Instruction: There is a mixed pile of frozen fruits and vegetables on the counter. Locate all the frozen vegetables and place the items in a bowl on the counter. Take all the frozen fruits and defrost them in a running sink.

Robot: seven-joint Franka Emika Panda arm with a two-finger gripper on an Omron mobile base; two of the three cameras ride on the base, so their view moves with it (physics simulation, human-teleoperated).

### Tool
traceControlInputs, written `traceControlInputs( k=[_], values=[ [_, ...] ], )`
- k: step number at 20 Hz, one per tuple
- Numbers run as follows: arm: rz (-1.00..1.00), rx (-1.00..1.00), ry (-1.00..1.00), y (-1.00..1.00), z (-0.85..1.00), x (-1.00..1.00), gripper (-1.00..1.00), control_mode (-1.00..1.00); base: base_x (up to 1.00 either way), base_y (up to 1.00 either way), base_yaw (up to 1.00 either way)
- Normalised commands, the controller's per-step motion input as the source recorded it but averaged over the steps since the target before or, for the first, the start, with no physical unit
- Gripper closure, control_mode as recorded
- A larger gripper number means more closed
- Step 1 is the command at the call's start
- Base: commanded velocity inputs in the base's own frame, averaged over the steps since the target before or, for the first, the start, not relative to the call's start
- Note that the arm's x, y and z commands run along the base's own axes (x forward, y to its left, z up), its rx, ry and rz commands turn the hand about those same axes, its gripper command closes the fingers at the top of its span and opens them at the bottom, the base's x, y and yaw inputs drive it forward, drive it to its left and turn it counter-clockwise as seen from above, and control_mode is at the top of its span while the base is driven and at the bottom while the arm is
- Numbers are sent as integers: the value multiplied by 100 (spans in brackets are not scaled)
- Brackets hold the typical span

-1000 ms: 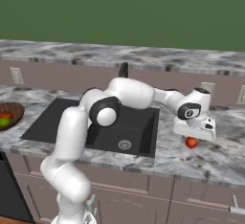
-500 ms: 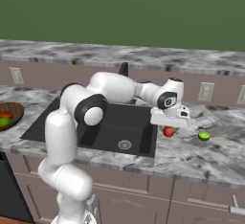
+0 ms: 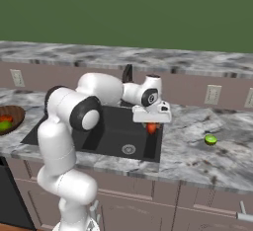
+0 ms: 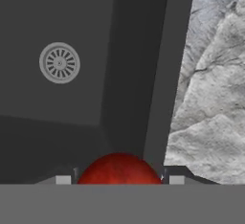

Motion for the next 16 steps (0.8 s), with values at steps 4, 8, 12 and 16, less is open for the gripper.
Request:
traceControlInputs(
  k=[4,8,12,16],
  values=[
    [7,2,0,70,-20,43,100,-100,0,0,0],
    [5,7,0,56,-30,47,100,-100,0,0,0],
    [3,9,0,35,-50,60,100,-100,0,0,0],
    [1,7,0,10,-53,26,100,-100,0,0,0]
  ],
)
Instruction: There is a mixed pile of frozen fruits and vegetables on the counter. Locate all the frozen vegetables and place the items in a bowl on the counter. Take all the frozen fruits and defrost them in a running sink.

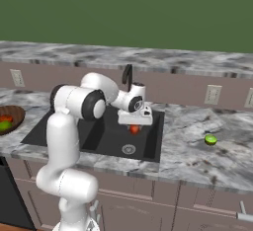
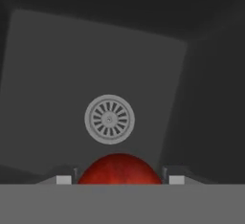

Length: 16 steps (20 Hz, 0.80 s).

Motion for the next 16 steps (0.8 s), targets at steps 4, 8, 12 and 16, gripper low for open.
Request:
traceControlInputs(
  k=[4,8,12,16],
  values=[
    [1,2,0,13,-67,1,100,-100,0,0,0],
    [2,-6,0,18,-58,1,100,-100,0,0,0],
    [1,-6,-5,12,-51,5,100,-100,0,0,0],
    [2,-1,-13,1,-50,12,100,-100,0,0,0]
  ],
)
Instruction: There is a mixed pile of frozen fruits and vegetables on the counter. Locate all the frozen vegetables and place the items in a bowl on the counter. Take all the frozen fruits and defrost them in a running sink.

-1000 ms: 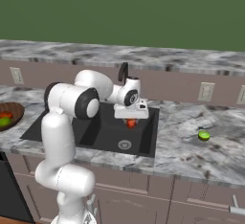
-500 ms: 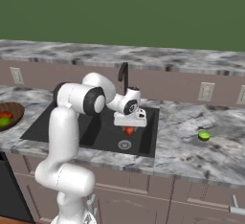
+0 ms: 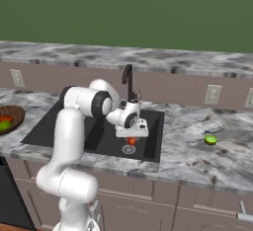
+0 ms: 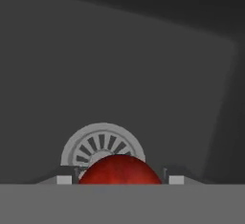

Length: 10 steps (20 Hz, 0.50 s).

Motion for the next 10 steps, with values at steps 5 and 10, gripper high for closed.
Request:
traceControlInputs(
  k=[5,10],
  values=[
    [2,0,-13,0,-49,14,100,-100,0,0,0],
    [1,0,-10,0,-47,7,100,-100,0,0,0]
  ],
)
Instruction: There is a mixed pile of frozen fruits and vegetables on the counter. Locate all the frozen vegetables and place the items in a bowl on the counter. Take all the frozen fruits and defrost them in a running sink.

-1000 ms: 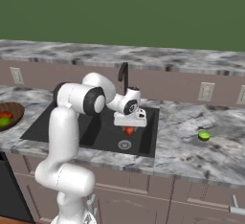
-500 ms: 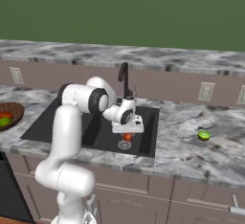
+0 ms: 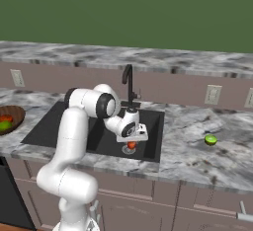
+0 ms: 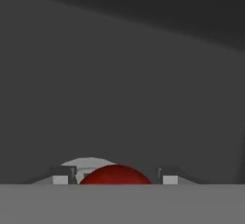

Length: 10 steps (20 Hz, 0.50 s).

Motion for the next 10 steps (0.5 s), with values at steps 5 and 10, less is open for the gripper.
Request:
traceControlInputs(
  k=[5,10],
  values=[
    [0,0,-2,0,-10,0,100,-100,0,0,0],
    [0,0,0,8,-3,0,-100,-100,0,0,0]
  ],
)
